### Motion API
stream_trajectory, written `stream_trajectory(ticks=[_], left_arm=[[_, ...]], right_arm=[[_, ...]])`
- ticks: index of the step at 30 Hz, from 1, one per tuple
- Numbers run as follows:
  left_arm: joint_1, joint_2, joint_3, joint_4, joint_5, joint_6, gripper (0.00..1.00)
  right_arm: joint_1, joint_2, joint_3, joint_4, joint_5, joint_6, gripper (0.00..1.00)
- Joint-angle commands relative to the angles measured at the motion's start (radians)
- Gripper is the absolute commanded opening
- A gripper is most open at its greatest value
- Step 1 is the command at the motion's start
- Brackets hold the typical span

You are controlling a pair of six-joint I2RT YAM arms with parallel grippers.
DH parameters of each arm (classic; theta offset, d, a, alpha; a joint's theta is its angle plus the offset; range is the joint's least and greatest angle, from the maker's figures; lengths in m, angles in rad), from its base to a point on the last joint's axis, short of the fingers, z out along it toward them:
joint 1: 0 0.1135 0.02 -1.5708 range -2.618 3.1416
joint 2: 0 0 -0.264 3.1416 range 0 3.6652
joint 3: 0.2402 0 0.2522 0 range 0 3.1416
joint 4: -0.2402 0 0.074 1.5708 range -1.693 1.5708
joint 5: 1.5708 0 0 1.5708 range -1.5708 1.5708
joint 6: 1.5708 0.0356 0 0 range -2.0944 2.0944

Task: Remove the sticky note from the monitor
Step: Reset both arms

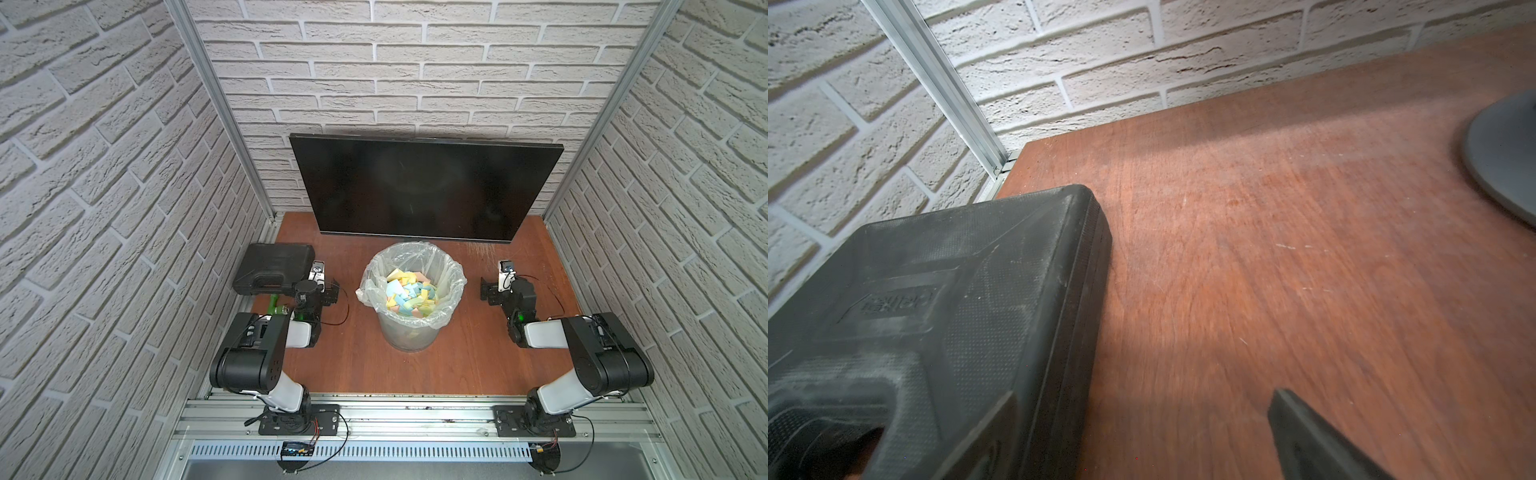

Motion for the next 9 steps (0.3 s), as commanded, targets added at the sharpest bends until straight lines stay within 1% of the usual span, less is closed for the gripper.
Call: stream_trajectory(ticks=[1,3,6,9], left_arm=[[0.008,0.001,0.018,0.025,0.010,-0.012,0.98],[0.008,0.002,0.018,0.026,0.010,-0.012,0.98],[0.008,0.002,0.018,0.026,0.010,-0.012,0.98],[0.008,0.002,0.018,0.026,0.010,-0.012,0.98]], right_arm=[[-0.007,-0.010,0.017,0.016,-0.001,0.012,0.99],[-0.009,-0.008,0.022,0.009,-0.008,0.012,0.99],[-0.032,-0.005,0.043,-0.026,-0.060,0.022,0.99],[-0.034,-0.009,0.034,-0.015,-0.064,0.023,0.99]])
